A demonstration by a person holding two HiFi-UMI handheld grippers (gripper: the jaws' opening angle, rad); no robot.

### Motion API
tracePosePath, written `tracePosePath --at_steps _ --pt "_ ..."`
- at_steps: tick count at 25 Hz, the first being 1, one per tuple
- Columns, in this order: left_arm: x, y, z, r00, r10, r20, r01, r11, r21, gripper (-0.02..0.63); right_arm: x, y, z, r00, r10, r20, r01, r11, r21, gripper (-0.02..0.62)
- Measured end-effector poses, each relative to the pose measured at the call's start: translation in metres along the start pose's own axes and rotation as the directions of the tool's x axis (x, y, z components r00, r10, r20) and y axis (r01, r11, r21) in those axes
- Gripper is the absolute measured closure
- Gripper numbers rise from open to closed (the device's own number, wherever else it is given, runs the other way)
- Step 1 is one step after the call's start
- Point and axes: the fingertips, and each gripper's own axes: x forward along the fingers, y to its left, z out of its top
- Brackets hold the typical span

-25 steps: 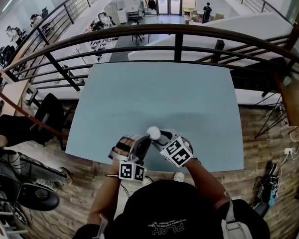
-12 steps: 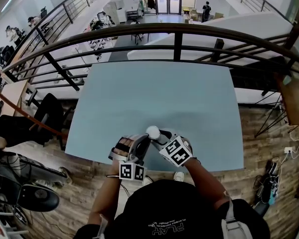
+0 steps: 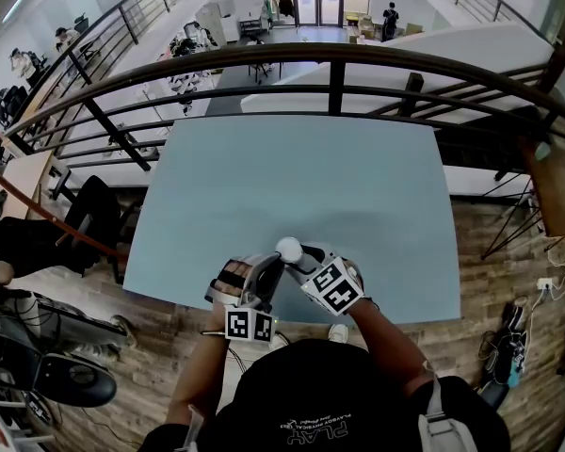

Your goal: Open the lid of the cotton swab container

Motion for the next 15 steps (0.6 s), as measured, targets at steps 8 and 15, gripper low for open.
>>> tracePosePath --at_steps 8,15 --pt "-0.0031 0.0002 -0.0031 1.0 0.015 -0.003 -0.015 1.0 -0.012 0.526 0.0031 0.0044 0.0 1.0 0.004 0.0 -0.004 1.0 0.008 0.377" --pt "-0.0023 0.001 0.001 1.0 0.019 -0.003 -0.019 1.0 -0.021 0.528 -0.0039 0.0069 0.0038 1.0 0.009 0.004 -0.009 1.0 0.016 0.377"
